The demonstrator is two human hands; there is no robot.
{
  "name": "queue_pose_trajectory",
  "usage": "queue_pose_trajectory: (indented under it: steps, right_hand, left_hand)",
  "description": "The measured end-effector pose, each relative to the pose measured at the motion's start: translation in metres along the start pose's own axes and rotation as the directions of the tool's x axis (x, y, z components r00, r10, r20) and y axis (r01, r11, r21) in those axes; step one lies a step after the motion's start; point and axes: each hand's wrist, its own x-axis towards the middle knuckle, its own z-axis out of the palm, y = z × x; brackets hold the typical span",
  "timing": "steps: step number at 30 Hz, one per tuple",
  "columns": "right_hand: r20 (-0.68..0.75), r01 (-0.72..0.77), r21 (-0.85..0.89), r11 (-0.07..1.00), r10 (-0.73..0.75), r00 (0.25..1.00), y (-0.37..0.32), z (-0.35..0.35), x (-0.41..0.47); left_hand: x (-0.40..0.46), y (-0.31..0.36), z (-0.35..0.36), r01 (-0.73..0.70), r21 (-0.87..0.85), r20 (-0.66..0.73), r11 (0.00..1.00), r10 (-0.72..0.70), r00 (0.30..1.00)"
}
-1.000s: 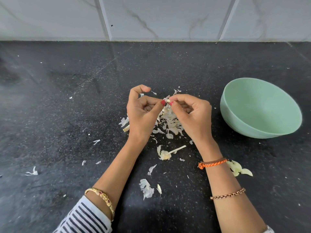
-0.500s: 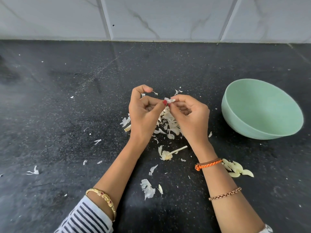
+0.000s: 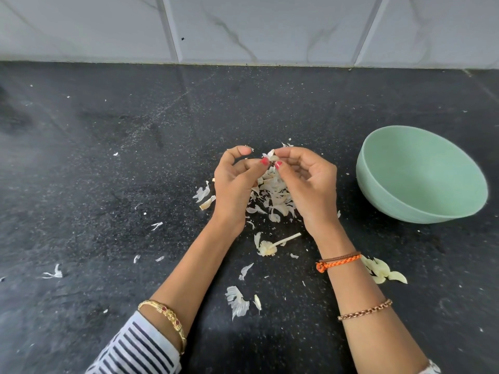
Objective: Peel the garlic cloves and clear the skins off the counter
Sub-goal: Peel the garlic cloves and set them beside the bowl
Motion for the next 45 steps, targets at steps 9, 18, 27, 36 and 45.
queue_pose_trajectory:
  steps: [9,18,27,36,45]
  right_hand:
    - [-0.057,-0.059,0.115,0.992,0.066,0.996,-0.004,0.000,-0.002]
    - [-0.071,0.046,-0.024,0.999,-0.047,0.996,-0.005,-0.001,-0.001]
    - [-0.034,0.113,-0.167,0.980,-0.120,0.992,-0.007,-0.002,-0.002]
    - [-0.039,0.021,-0.115,0.993,-0.026,0.999,-0.007,-0.007,0.001]
    - [0.037,0.177,-0.340,0.924,-0.175,0.984,0.001,-0.006,0.002]
  left_hand:
    - [-0.003,0.000,0.004,0.005,0.018,0.035,1.000,-0.006,0.999]
    - [0.000,0.000,0.002,0.153,-0.120,0.008,0.981,-0.153,0.988]
    - [-0.003,-0.004,0.006,0.012,-0.120,-0.022,0.993,-0.014,1.000]
    - [0.006,-0.004,-0.005,-0.137,0.051,-0.071,0.989,0.140,0.988]
    - [0.005,-0.001,-0.008,-0.136,0.137,0.068,0.981,0.127,0.990]
